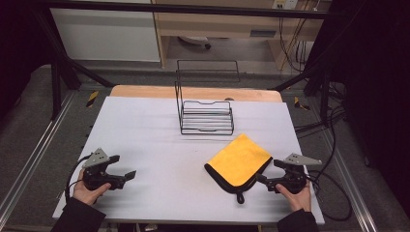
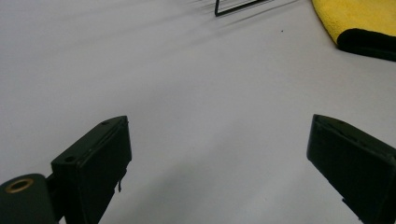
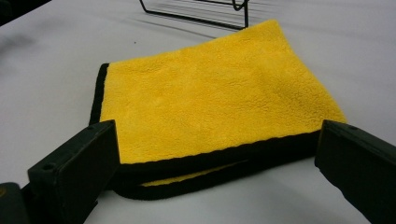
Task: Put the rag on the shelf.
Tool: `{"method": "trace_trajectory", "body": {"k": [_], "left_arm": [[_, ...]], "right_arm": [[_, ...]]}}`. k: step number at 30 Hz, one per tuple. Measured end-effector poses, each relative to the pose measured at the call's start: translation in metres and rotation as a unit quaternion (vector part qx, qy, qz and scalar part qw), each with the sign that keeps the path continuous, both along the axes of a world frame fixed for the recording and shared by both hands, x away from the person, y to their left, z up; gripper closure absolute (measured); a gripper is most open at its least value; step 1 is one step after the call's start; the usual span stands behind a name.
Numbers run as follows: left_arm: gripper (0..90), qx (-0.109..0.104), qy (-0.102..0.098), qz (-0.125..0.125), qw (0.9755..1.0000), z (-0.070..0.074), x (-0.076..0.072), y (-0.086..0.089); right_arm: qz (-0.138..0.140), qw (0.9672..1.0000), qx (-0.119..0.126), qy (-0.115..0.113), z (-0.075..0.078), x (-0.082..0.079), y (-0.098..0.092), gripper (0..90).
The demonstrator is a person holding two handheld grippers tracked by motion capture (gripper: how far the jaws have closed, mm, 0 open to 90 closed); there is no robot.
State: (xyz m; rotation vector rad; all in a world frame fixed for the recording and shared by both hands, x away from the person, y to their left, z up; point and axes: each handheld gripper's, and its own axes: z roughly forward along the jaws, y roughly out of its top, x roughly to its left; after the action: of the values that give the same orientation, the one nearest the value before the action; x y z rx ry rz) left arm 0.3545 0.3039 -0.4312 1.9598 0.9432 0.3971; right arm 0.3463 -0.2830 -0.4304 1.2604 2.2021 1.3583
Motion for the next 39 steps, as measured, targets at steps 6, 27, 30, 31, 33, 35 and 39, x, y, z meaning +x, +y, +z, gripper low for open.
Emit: {"method": "trace_trajectory", "body": {"k": [6,27,30,31,33,35,39], "left_arm": [[6.4,0.002,0.001,0.007,1.0,-0.001,-0.001,0.0],[6.5,0.004,-0.002,0.007,1.0,0.0,-0.002,-0.002],[6.5,0.004,0.0,0.009,0.9999,-0.001,-0.001,-0.001],[6.6,0.005,0.0,0.009,0.9999,-0.001,-0.001,-0.001],[6.7,0.005,0.0,0.012,0.9999,-0.001,-0.001,-0.001],[6.9,0.006,0.0,0.01,0.9999,-0.001,-0.001,0.0],[7.4,0.009,0.002,0.013,0.9999,-0.002,-0.001,0.0]], "right_arm": [[0.0,1.0,0.003,0.004,0.0,-0.001,0.001,0.7],[0.016,0.9998,-0.015,-0.001,0.011,0.003,0.045,3.9],[0.021,0.9993,-0.03,-0.004,0.012,0.004,0.058,5.8],[0.024,0.999,-0.038,-0.004,0.013,0.005,0.063,5.7],[0.03,0.9984,-0.048,-0.004,0.013,0.006,0.073,7.5],[0.041,0.9977,-0.054,-0.005,0.013,0.008,0.084,8.9],[0.055,0.9962,-0.066,0.0,0.012,0.014,0.105,17.1]]}}
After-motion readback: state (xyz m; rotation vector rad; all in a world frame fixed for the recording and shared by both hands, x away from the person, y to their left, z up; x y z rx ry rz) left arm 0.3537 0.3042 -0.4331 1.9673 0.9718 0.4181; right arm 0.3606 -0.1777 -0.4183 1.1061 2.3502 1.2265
